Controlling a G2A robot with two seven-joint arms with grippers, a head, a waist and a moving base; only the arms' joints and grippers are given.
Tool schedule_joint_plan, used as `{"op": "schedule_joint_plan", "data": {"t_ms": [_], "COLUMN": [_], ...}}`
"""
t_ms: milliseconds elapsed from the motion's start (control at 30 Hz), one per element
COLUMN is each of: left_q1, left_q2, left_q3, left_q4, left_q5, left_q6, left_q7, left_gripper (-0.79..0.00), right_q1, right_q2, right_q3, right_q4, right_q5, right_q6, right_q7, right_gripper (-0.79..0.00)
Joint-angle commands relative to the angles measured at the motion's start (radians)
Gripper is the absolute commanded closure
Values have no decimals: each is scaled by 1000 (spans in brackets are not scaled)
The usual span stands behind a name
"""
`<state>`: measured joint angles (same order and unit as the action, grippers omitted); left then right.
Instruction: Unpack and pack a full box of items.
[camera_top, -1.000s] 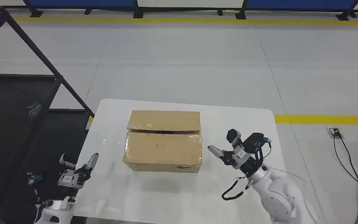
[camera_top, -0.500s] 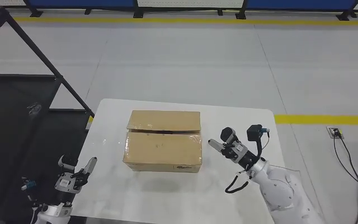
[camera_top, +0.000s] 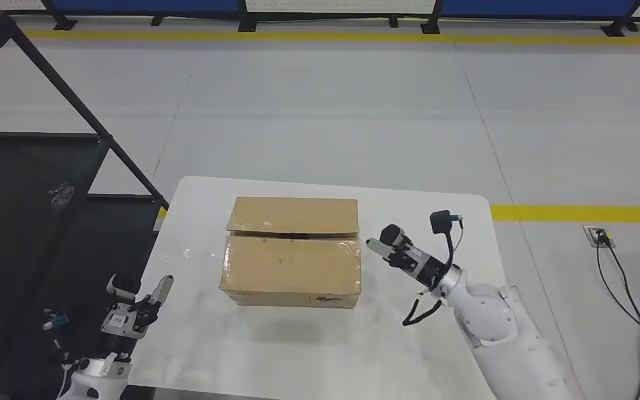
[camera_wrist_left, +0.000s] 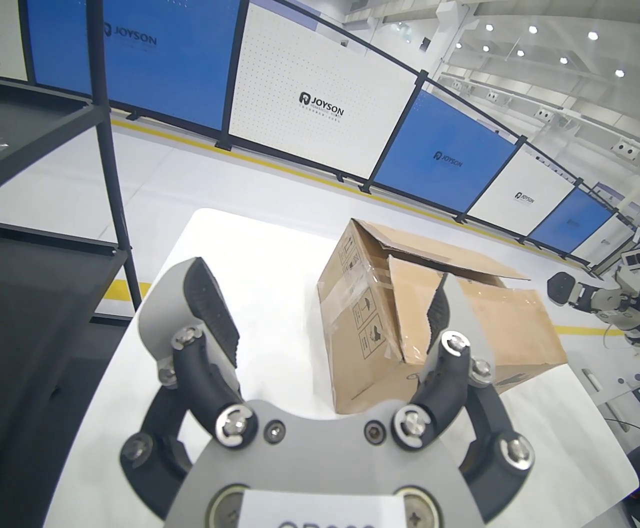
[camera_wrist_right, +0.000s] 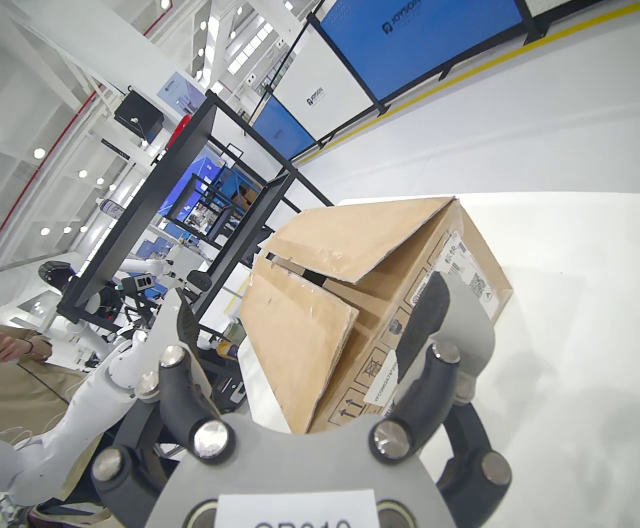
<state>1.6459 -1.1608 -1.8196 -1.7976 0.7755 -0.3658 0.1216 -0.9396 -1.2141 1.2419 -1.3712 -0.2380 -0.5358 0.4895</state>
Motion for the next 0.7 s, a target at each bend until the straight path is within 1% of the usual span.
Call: {"op": "schedule_joint_plan", "data": {"t_ms": [0,67,100,167,533,567,600,667], "left_q1": [-4,-7,-9,-11,-26,-28,-28,-30], "left_q2": [-1,-1,-1,-2,-6,-6,-6,-7], "left_q3": [2,3,3,4,14,15,16,18], "left_q4": [5,7,8,10,14,15,16,19], "left_q5": [3,5,5,9,16,16,16,17], "left_q6": [0,-2,-2,-1,14,15,16,17], "left_q7": [0,-2,-2,-1,7,7,8,9], "left_gripper": [-785,-785,-785,-785,-785,-785,-785,-785], "right_q1": [29,57,70,89,143,145,147,151], "right_q2": [-2,-2,-3,-5,-13,-14,-14,-14], "right_q3": [-15,-21,-27,-39,-89,-93,-95,-100], "right_q4": [35,71,86,110,166,167,169,172], "right_q5": [55,80,85,100,166,171,174,174], "right_q6": [-10,-4,2,10,31,32,34,42], "right_q7": [67,108,125,147,243,251,256,266], "right_gripper": [-585,-440,-385,-360,-320,-311,-277,-252]}}
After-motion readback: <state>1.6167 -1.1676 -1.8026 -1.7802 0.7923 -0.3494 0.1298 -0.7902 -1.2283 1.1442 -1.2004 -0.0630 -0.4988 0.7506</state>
